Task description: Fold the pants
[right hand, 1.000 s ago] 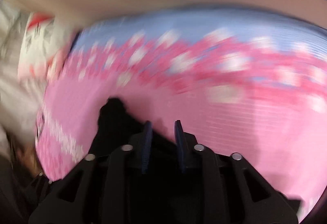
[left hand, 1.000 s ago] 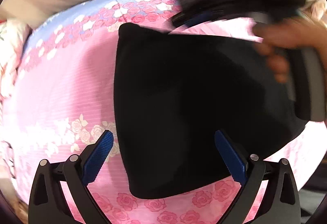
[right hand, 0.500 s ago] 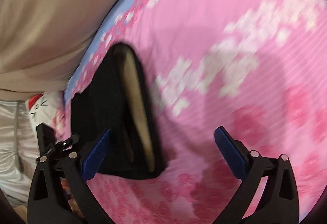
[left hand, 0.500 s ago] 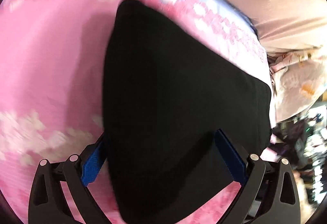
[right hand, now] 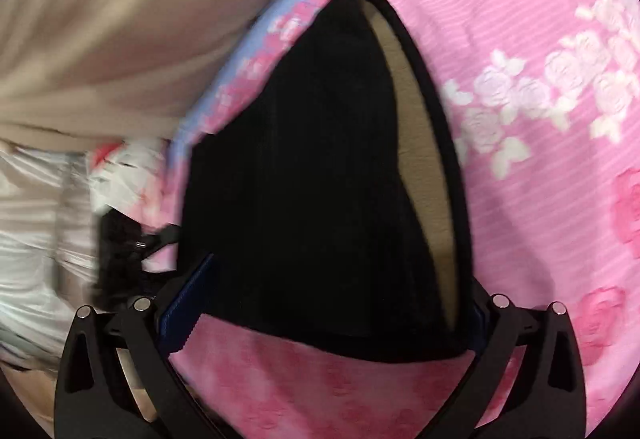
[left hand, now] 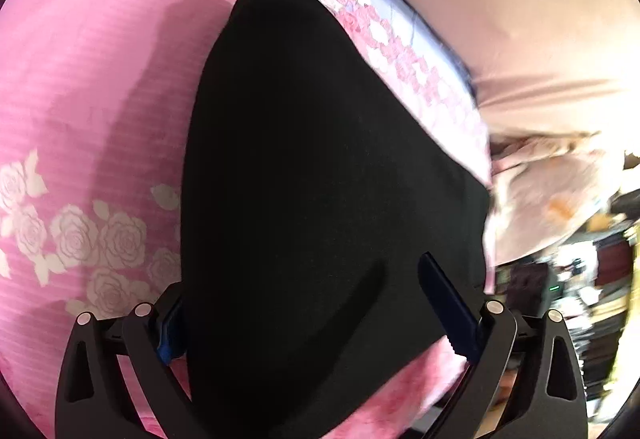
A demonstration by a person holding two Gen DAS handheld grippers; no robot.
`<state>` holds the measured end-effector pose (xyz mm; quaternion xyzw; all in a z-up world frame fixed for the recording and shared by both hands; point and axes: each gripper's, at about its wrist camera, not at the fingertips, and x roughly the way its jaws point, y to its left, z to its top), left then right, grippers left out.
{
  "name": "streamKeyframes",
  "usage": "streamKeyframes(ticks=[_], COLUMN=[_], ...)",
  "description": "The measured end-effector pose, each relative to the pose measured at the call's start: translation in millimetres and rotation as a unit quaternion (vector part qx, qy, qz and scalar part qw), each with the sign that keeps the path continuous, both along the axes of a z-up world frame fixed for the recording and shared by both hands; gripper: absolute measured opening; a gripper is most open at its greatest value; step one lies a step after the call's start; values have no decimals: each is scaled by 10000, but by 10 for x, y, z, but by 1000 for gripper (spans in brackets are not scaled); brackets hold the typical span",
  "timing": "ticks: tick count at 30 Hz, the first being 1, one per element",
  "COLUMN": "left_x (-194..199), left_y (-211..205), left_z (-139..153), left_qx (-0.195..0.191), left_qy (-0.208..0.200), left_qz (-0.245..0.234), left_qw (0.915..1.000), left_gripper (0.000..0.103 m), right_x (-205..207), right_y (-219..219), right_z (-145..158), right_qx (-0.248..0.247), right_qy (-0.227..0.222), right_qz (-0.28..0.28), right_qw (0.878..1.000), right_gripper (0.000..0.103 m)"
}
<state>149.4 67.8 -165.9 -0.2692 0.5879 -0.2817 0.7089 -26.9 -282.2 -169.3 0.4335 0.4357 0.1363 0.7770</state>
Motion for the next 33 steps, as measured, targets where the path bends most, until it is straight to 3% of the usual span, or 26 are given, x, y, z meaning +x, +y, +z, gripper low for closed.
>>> streamKeyframes(ticks=[2, 4, 8, 11, 13, 14, 16, 17, 19, 21, 26, 30, 32, 33], left_x=[10, 7, 14, -1, -28, -47, -99, -103, -120, -147, -483, -952, -1215, -1325], left_y=[80, 107, -62, -123, -195, -216, -253, -228, -126, -101, -113, -64, -63, -85], left_z=[-4, -7, 7, 49, 106, 135, 190, 206, 238, 304, 499, 485, 392, 321], left_qx=[-368, -497, -107, 69, 360, 550, 927, 933, 692, 587, 430, 338, 502, 647], left_qy=[74, 82, -157, -74, -150, -215, -322, -296, -138, -84, 2, 296, 447, 505], left_qz=[71, 58, -186, 60, -16, -87, -192, -178, -76, -77, -253, -324, -409, -460], left_qw=[9993, 9987, 9996, 9999, 9992, 9982, 9950, 9950, 9975, 9982, 9988, 9985, 9969, 9956], left_gripper=[96, 95, 97, 97, 95, 90, 69, 63, 45, 39, 36, 35, 36, 37], right_x=[-2, 17, 72, 120, 140, 125, 93, 81, 60, 19, -357, -894, -1078, -1142], right_y=[-30, -10, 126, 89, 98, 50, 35, 39, 80, 131, 183, 235, 256, 255], right_z=[-67, -93, -52, -55, -74, -92, -21, 25, 184, 347, 509, 247, 54, -63], right_qx=[139, -29, -492, -396, -454, -298, -317, -361, -348, -355, -362, -373, -269, -200], right_qy=[-10, -38, -39, 121, 265, 334, 330, 301, 233, 141, 228, 770, 938, 933], right_qz=[-73, -82, -54, -157, -141, -191, -122, -53, 102, 245, 566, 735, 761, 727], right_qw=[9999, 10000, 9988, 9990, 9985, 9988, 9989, 9989, 9991, 9990, 9975, 9936, 9923, 9928], right_gripper=[98, 96, 98, 97, 66, 44, 37, 35, 34, 34, 33, 33, 34, 39])
